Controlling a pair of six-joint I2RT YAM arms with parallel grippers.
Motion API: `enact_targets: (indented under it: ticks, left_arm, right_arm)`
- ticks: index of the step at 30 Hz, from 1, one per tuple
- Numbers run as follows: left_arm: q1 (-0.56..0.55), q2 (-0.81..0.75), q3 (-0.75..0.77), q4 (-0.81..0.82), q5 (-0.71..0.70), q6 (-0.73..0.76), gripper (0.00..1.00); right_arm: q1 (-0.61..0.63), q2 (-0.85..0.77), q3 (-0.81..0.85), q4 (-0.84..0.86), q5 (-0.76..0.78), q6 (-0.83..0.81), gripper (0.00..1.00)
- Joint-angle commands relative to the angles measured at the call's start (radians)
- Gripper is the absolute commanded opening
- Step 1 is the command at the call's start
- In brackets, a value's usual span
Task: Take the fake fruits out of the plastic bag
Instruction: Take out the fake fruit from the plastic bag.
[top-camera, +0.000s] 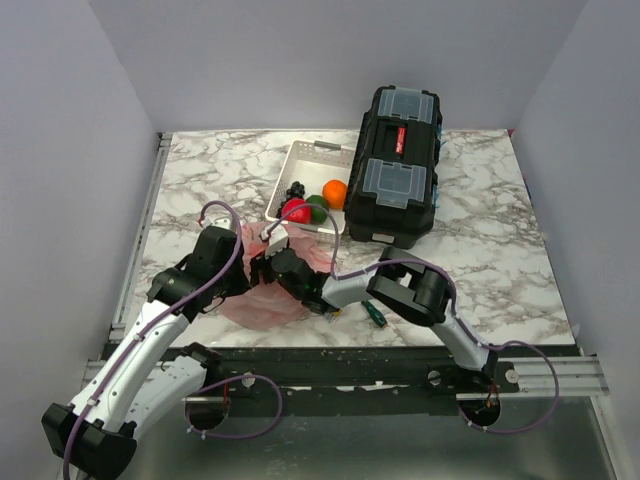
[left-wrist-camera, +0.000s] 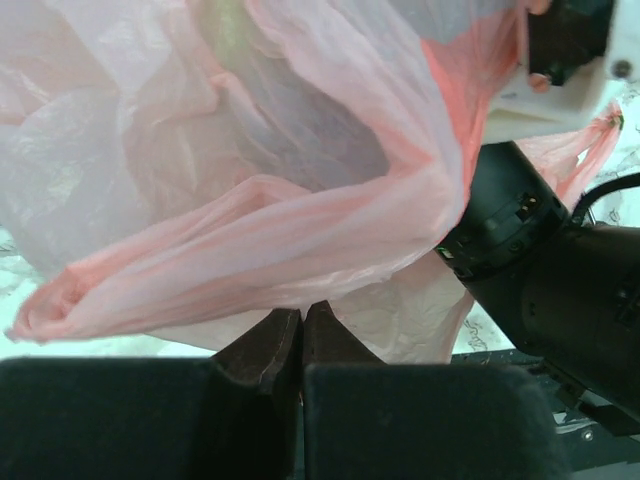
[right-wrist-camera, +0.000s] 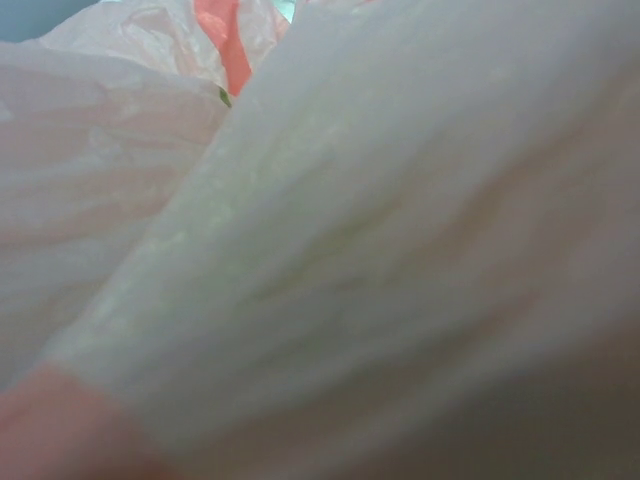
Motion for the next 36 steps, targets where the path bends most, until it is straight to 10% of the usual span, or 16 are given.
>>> enact_targets:
  ticks: [1,16,36]
  left_arm:
    - [-0.003,0.007,-0.008,0.010,0.013,0.011,0.00]
    - [-0.002,0.105,0.049,0.037,-0.035,0.091,0.00]
    - [0.101,0.072,0.060,0.038,-0.583,0.094,0.00]
  right_arm:
    - [-0.008,-0.078,-0.078,0.027,0.075,-0.039,0.51]
    - [-0.008,-0.354,-0.282,-0.016,-0.106,0.003,0.16]
    - [-0.008,-0.785,-0.431,-0.154,-0.053,-0.010,0.01]
